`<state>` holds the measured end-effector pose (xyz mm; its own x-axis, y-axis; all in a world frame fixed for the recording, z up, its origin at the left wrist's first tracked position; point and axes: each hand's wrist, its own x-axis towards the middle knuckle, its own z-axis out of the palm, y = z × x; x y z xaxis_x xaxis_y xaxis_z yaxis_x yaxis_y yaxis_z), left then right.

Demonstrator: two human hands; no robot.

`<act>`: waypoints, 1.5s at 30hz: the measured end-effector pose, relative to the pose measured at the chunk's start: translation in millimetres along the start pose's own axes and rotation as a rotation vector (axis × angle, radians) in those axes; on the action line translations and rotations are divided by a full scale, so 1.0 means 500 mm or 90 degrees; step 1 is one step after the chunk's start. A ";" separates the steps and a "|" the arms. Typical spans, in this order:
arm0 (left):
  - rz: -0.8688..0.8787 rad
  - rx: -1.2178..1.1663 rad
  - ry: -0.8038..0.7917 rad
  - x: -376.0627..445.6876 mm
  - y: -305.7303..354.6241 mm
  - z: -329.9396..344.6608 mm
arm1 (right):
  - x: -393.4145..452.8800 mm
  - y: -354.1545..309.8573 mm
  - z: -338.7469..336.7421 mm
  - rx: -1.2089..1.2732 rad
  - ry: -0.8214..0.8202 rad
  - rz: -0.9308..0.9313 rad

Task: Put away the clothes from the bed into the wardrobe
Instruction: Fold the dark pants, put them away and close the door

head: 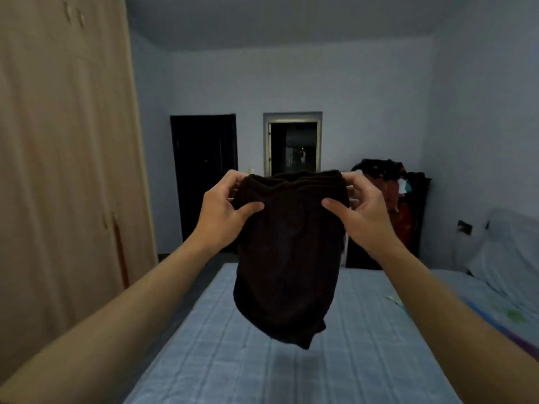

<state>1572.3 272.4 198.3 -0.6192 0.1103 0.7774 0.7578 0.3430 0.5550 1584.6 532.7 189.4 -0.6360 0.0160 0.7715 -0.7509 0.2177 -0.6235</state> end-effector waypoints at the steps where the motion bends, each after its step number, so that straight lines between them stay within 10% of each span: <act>1: -0.021 -0.005 -0.009 -0.042 0.001 -0.002 | -0.042 0.000 0.007 0.000 -0.003 0.017; 19: -0.304 -0.051 -0.372 -0.893 0.005 -0.120 | -0.953 -0.119 0.122 -0.144 -0.108 0.386; 45: -0.376 0.060 -0.434 -0.995 0.027 0.000 | -1.055 -0.016 0.025 -0.106 -0.239 0.500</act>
<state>1890.4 222.4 -180.8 -0.9120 0.4100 0.0129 0.2765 0.5911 0.7577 1924.0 510.5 -214.3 -0.9953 -0.0952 0.0173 -0.0557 0.4180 -0.9067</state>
